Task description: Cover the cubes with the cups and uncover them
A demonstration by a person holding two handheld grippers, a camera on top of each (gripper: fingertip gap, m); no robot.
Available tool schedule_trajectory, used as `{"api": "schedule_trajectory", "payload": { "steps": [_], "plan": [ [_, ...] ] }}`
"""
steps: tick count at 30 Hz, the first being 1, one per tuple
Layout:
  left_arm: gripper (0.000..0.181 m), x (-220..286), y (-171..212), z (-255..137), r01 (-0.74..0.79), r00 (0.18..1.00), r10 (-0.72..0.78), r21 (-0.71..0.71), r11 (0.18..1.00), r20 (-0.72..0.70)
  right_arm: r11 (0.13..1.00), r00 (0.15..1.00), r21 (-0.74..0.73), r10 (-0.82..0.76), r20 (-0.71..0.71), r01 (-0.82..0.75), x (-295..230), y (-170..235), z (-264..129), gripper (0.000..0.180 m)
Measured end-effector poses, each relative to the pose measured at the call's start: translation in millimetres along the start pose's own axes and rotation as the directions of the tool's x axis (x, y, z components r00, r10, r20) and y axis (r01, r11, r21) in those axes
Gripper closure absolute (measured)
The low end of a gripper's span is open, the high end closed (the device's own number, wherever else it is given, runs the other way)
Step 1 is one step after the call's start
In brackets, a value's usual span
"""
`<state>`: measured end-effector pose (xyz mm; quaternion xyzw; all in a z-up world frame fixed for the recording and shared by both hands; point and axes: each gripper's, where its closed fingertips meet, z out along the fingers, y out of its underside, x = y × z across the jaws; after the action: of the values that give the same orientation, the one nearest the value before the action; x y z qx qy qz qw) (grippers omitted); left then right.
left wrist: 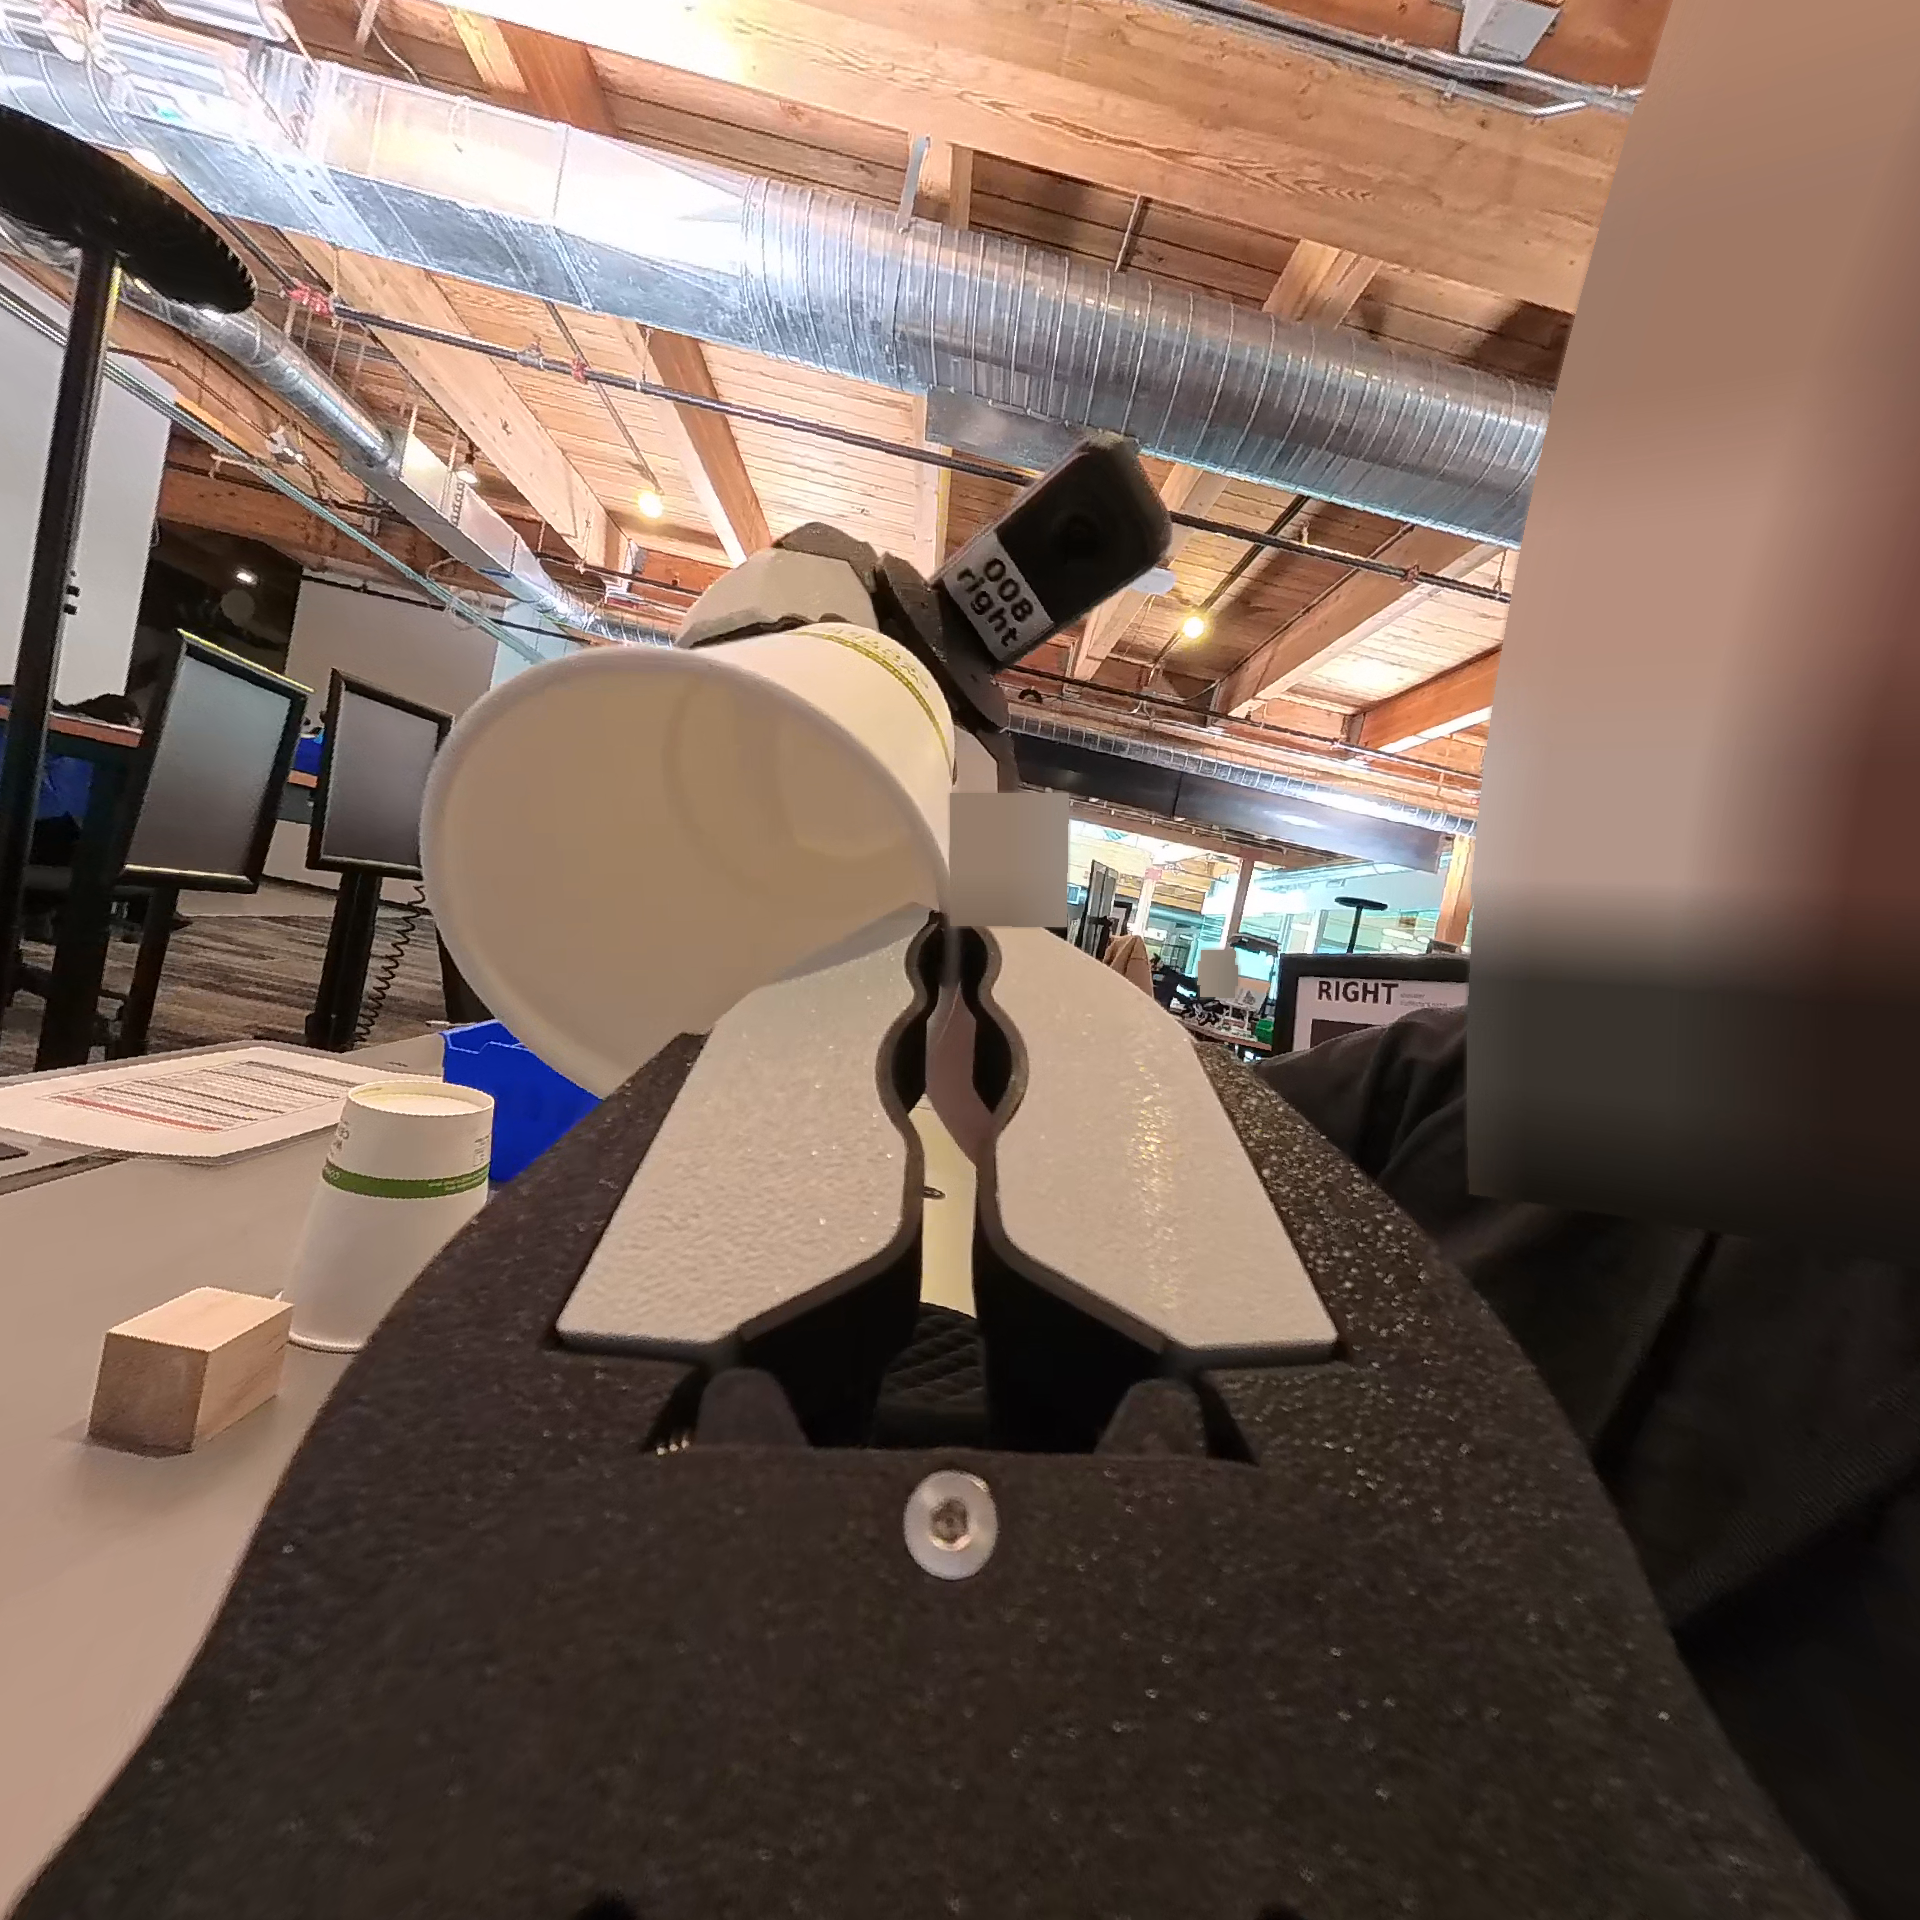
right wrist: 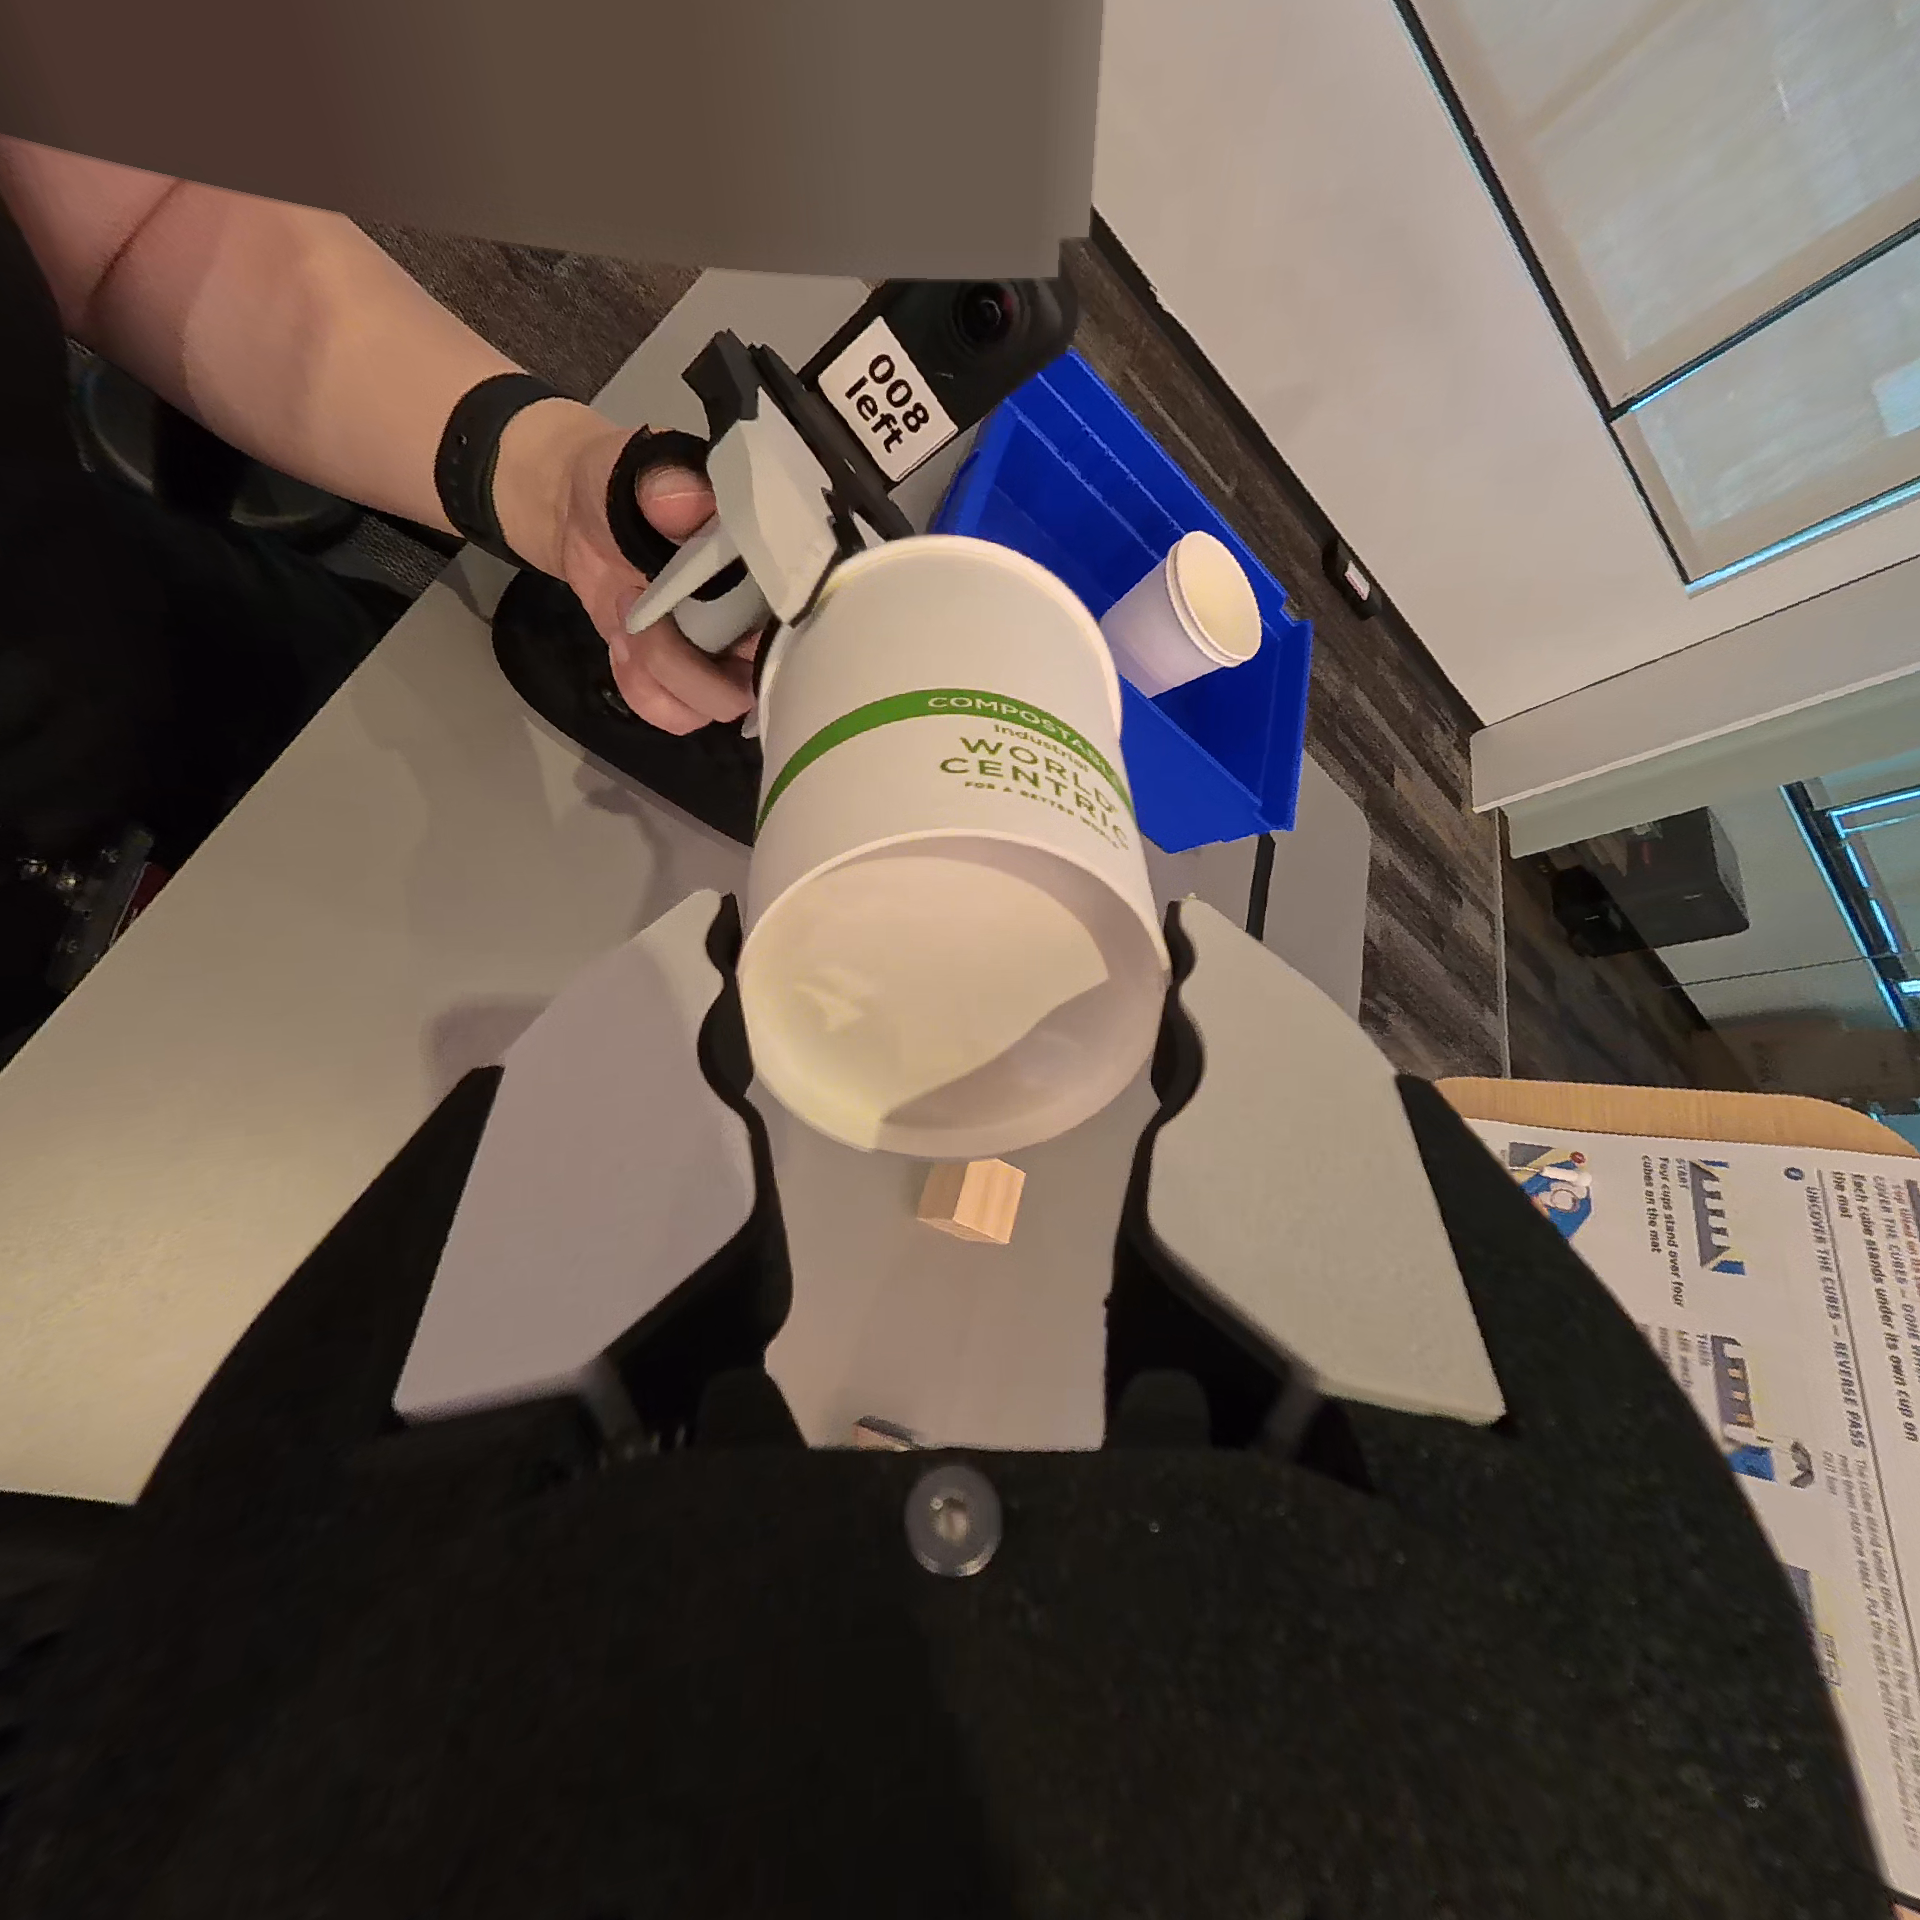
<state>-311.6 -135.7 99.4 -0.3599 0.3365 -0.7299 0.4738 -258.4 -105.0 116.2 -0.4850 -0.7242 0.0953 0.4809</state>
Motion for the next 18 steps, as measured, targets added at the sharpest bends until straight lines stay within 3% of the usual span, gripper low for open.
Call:
{"api": "schedule_trajectory", "payload": {
  "steps": [10,14,18],
  "plan": [
    [0.166,-15.3,-5.8,-13.5,0.009,0.997,-0.009,-0.005,1.000,0.081,0.998,1.000,-0.063,0.001,-0.024,-0.002,2.4,11.3,-4.3,0.104],
    [0.166,-37.2,0.5,-32.7,-0.039,0.973,0.059,-0.090,0.995,0.225,0.975,0.999,-0.223,-0.004,-0.052,-0.007,14.3,38.6,-12.1,0.104],
    [0.168,-46.4,12.8,-52.5,-0.052,0.948,0.112,-0.202,0.978,0.298,0.891,0.998,-0.449,0.069,-0.004,-0.064,36.3,77.6,-29.5,0.104]
  ]
}}
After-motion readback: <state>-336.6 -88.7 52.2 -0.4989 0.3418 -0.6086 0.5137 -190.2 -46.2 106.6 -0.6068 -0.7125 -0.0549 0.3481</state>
